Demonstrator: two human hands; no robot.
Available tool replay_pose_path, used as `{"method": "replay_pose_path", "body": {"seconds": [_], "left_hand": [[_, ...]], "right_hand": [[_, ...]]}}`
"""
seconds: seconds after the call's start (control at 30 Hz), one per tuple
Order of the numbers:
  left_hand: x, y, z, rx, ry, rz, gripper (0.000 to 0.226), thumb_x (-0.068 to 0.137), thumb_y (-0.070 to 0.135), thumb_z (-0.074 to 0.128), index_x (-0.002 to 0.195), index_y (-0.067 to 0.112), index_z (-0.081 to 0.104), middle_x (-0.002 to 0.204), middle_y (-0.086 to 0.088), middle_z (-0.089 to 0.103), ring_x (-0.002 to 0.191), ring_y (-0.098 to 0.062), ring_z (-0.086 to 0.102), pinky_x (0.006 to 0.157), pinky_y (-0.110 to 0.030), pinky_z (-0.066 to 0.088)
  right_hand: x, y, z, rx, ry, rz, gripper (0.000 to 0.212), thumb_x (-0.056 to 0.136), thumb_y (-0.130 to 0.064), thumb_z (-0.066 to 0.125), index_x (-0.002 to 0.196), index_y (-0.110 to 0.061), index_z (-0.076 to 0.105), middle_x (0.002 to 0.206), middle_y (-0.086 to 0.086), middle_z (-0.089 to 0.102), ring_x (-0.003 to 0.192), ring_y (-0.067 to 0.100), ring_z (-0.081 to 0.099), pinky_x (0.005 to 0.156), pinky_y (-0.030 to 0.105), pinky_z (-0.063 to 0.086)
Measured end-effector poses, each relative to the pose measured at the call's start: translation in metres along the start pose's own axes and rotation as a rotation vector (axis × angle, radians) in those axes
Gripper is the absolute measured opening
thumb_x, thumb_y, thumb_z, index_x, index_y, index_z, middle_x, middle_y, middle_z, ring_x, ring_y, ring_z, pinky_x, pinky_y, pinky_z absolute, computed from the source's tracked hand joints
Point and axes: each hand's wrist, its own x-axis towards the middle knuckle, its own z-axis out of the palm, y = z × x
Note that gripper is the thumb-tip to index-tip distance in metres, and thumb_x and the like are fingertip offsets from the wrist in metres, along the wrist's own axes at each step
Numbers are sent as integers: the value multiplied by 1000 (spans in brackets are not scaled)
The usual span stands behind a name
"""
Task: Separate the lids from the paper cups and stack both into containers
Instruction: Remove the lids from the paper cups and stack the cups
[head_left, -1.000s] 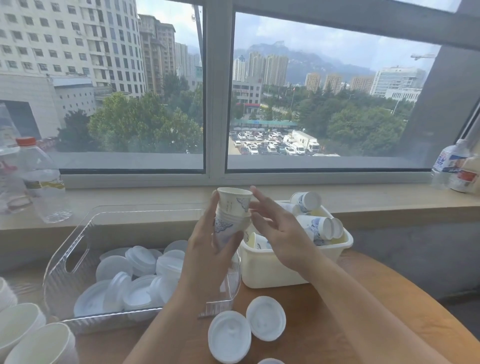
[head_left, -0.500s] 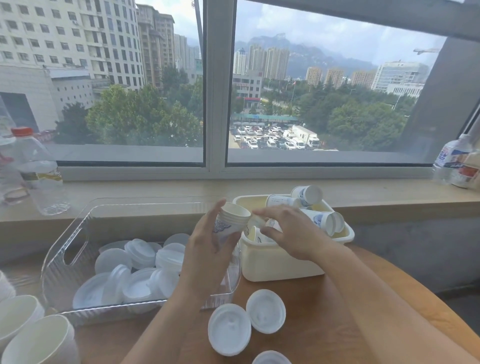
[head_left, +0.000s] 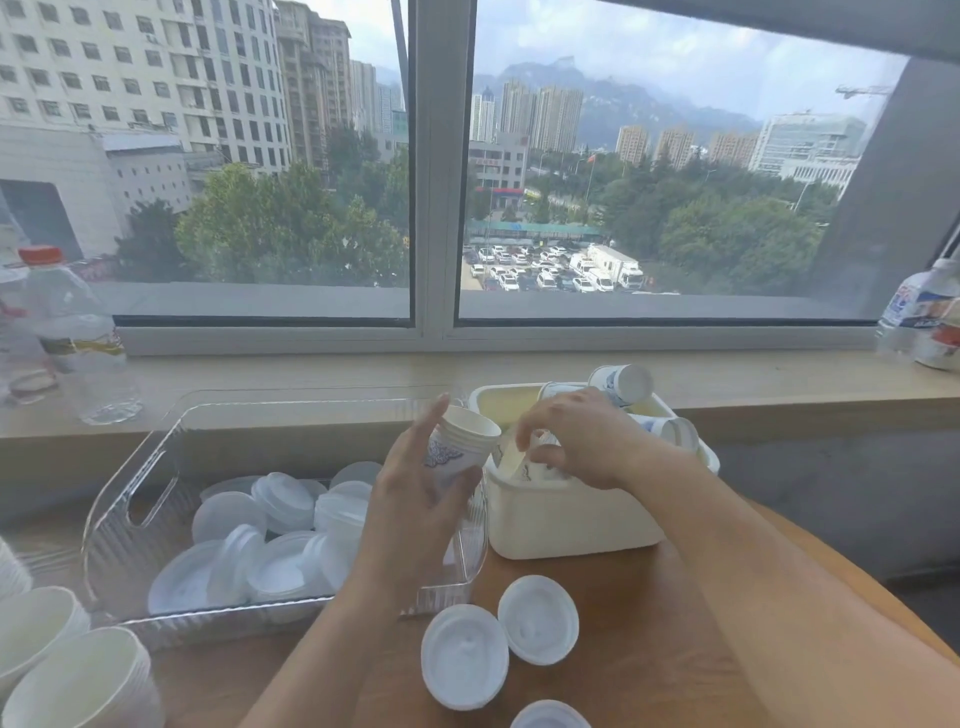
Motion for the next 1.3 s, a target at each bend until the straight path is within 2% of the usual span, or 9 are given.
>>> {"method": "replay_pose_path", "body": {"seconds": [0.13, 0.27, 0.37, 0.5, 0.67, 0.77, 0.97, 1.17, 1.3], "left_hand": [[6, 6, 2, -18, -12, 14, 73, 95, 28, 77, 151, 57, 41, 142, 12, 60, 123, -21, 64, 93, -51, 61], [11, 16, 4, 12, -18, 57, 74, 95, 29, 77, 152, 55, 39, 142, 12, 58, 122, -17, 63, 91, -48, 61], [12, 22, 8, 21, -26, 67, 77, 93, 28, 79, 153, 54, 39, 142, 13, 58, 124, -16, 62, 94, -47, 60], [11, 31, 15, 37, -36, 74, 82, 91, 28, 82, 155, 53, 36, 144, 13, 57, 132, -11, 56, 103, -49, 56], [9, 45, 25, 33, -32, 98, 82, 86, 39, 79, 154, 57, 36, 142, 15, 58, 136, -5, 52, 104, -50, 54], [10, 54, 33, 8, -40, 119, 84, 89, 29, 82, 154, 56, 36, 141, 18, 57, 133, -4, 53, 104, -49, 54], [10, 66, 43, 34, -31, 191, 68, 91, 29, 79, 143, 60, 48, 125, 20, 57, 114, -1, 56, 94, -49, 57], [12, 63, 50, 1, -62, 152, 83, 93, 21, 79, 151, 63, 37, 134, 19, 49, 126, -14, 55, 100, -52, 57], [13, 61, 55, 17, -56, 155, 71, 92, 23, 80, 143, 59, 47, 130, 19, 51, 117, -8, 57, 96, -52, 57]], "right_hand": [[-8, 11, -7, 170, 132, 107, 8, 102, -41, 61, 106, -38, 67, 118, -8, 67, 114, 23, 59, 105, 43, 41], [-20, 24, -18, 441, 461, 171, 6, 99, -35, 67, 96, -32, 71, 100, -14, 75, 104, 8, 68, 98, 40, 48], [-32, 27, -32, 613, 580, 142, 6, 99, -27, 71, 100, -23, 75, 98, -16, 77, 97, -3, 69, 94, 22, 51], [-50, 25, -46, 628, 575, 57, 6, 99, -21, 71, 101, -19, 77, 99, -15, 77, 93, -17, 64, 86, 0, 40], [-62, 26, -49, 563, 569, 24, 9, 100, -23, 71, 103, -22, 79, 100, -16, 78, 98, -8, 67, 91, 7, 44], [-68, 24, -50, 614, 524, 4, 11, 99, -22, 72, 105, -24, 81, 101, -16, 79, 100, -5, 69, 90, 7, 44], [-80, 40, -49, 658, 497, 61, 16, 100, -20, 70, 110, -27, 79, 104, -22, 77, 102, -9, 66, 91, 6, 44], [-84, 86, -19, 470, 367, 274, 34, 96, -32, 72, 129, -36, 68, 129, -18, 69, 120, 6, 63, 106, 36, 47], [-87, 95, -3, 464, 267, 338, 45, 92, -33, 75, 135, -37, 62, 137, -9, 65, 129, 12, 58, 106, 36, 45]]}}
